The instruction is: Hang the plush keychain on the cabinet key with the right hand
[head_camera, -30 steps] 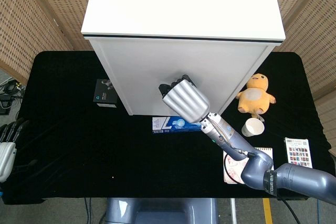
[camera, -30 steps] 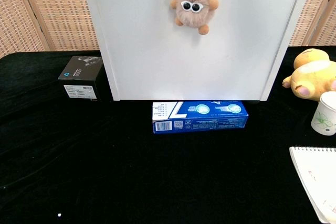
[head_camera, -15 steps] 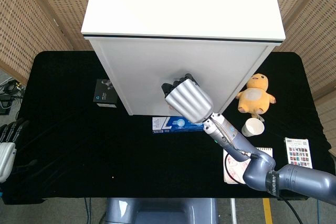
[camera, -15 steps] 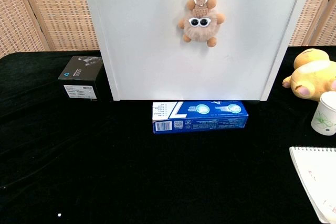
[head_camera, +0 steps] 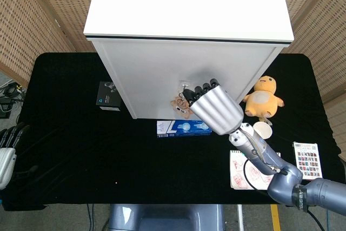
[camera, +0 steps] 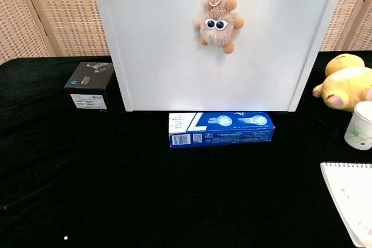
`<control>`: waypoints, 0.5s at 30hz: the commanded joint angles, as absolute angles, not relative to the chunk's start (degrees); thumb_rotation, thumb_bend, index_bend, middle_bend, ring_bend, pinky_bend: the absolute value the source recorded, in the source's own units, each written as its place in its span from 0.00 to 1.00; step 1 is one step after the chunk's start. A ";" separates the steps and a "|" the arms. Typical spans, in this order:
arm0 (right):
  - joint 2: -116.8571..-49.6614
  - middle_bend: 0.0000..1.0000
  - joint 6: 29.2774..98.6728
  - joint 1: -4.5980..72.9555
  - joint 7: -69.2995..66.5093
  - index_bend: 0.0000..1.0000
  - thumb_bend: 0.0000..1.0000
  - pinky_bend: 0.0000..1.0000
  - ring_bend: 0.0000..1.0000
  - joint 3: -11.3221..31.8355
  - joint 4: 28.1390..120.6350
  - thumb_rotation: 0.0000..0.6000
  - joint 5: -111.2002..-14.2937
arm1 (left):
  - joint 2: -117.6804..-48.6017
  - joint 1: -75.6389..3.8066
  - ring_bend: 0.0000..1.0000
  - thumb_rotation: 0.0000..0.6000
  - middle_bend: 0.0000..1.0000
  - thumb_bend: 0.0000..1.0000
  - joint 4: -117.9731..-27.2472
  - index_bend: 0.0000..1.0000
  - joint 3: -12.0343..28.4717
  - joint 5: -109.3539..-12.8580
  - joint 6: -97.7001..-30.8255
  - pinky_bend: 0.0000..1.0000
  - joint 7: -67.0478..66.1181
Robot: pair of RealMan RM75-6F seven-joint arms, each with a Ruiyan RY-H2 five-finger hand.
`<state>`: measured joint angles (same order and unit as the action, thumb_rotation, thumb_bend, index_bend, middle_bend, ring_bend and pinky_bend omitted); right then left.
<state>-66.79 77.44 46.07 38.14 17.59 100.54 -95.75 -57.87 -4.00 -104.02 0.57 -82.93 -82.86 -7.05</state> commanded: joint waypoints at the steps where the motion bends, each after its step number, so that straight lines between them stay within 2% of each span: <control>1: -63.12 0.91 89.26 36.63 26.42 0.61 0.36 1.00 0.94 9.34 92.97 1.00 -105.76 | -57.59 -3.61 0.00 1.00 0.00 0.00 -104.33 0.00 0.07 -84.14 -83.44 0.00 -6.50; 7: -64.94 0.78 98.07 30.04 15.69 0.51 0.33 1.00 0.85 4.72 77.94 1.00 -108.68 | -57.57 -3.13 0.00 1.00 0.00 0.00 -104.79 0.00 -0.49 -85.97 -84.47 0.00 -6.43; 10: -66.49 0.70 99.76 27.57 11.18 0.45 0.31 0.94 0.77 3.84 72.48 1.00 -106.87 | -57.68 -2.90 0.00 1.00 0.00 0.00 -104.83 0.00 -0.75 -86.51 -84.76 0.00 -6.53; 12: -67.54 0.62 99.54 25.31 8.29 0.40 0.26 0.82 0.69 3.20 68.86 1.00 -103.99 | -57.78 -2.74 0.00 1.00 0.00 0.00 -104.82 0.00 -0.92 -86.79 -84.93 0.00 -6.65; 15: -68.56 0.43 98.82 23.59 6.09 0.30 0.13 0.54 0.47 2.90 66.06 1.00 -101.52 | -57.90 -2.62 0.00 1.00 0.00 0.00 -104.77 0.00 -0.97 -86.92 -85.08 0.00 -6.82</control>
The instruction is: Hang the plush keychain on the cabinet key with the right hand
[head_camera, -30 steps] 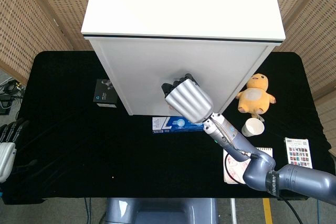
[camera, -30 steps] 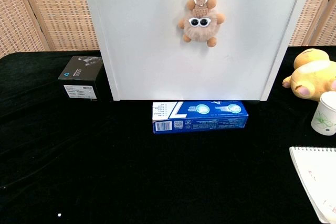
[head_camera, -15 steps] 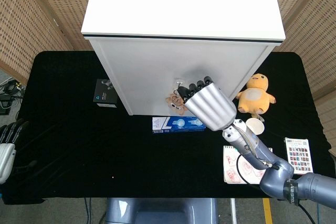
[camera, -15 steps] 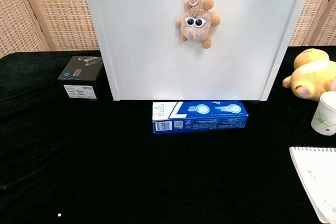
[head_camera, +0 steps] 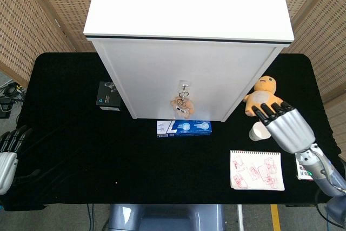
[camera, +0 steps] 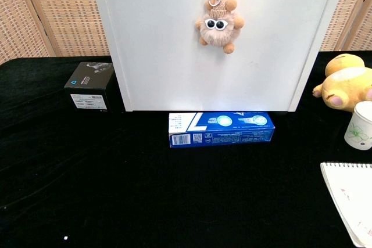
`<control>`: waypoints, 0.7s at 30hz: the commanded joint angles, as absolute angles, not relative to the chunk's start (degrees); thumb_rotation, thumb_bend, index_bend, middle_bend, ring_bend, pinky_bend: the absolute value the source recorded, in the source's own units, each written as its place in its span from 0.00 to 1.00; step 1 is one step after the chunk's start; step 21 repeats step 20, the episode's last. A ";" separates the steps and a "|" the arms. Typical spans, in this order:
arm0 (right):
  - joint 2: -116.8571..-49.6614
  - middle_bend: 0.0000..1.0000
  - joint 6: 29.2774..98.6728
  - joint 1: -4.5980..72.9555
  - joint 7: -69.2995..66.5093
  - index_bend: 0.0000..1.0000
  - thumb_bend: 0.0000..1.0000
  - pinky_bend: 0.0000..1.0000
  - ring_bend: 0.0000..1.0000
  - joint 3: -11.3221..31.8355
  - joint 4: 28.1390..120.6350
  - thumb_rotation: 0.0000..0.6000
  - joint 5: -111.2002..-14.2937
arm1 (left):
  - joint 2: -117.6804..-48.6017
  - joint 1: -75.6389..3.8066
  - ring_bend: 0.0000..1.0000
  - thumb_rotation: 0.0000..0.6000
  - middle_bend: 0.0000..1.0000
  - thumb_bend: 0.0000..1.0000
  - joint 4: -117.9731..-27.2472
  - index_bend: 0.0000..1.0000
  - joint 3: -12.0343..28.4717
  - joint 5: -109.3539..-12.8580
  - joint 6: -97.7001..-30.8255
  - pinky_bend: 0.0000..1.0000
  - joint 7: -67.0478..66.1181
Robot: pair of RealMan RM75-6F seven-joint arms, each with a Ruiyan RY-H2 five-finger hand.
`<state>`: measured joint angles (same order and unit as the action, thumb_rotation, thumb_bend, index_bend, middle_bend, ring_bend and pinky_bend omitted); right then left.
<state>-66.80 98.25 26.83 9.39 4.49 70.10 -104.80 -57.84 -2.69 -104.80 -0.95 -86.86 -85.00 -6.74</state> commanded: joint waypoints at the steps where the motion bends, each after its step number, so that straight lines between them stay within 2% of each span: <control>1: -68.84 0.37 96.28 21.78 5.13 0.27 0.09 0.47 0.41 2.43 65.64 1.00 -98.00 | -58.00 -2.54 0.00 1.00 0.00 0.00 -104.70 0.00 -0.98 -86.97 -85.23 0.00 -6.99; 3: -68.48 0.19 93.79 20.52 5.44 0.13 0.02 0.27 0.18 2.27 67.04 1.00 -95.24 | -58.15 -2.48 0.00 1.00 0.00 0.00 -104.64 0.00 -0.94 -87.05 -85.38 0.00 -7.26; 5: -67.27 0.05 90.26 18.77 5.48 0.03 0.00 0.10 0.04 1.83 71.71 1.00 -91.36 | -58.31 -2.41 0.00 1.00 0.00 0.00 -104.53 0.00 -0.87 -86.99 -85.52 0.00 -7.69; 7: -66.00 0.00 88.84 17.58 4.91 0.00 0.00 0.01 0.00 1.59 76.39 1.00 -89.41 | -58.53 -2.36 0.00 1.00 0.00 0.00 -104.37 0.00 -0.73 -86.79 -85.66 0.00 -8.27; 13: -65.35 0.00 89.39 13.83 4.66 0.00 0.00 0.00 0.00 1.35 85.59 1.00 -86.65 | -60.24 -1.93 0.00 1.00 0.00 0.00 -102.52 0.00 0.39 -86.41 -87.69 0.00 -11.40; 21: -66.33 0.00 90.25 11.83 5.46 0.00 0.00 0.00 0.00 1.63 87.14 1.00 -86.46 | -60.97 -1.59 0.00 1.00 0.00 0.00 -100.99 0.00 0.92 -86.85 -89.03 0.00 -10.74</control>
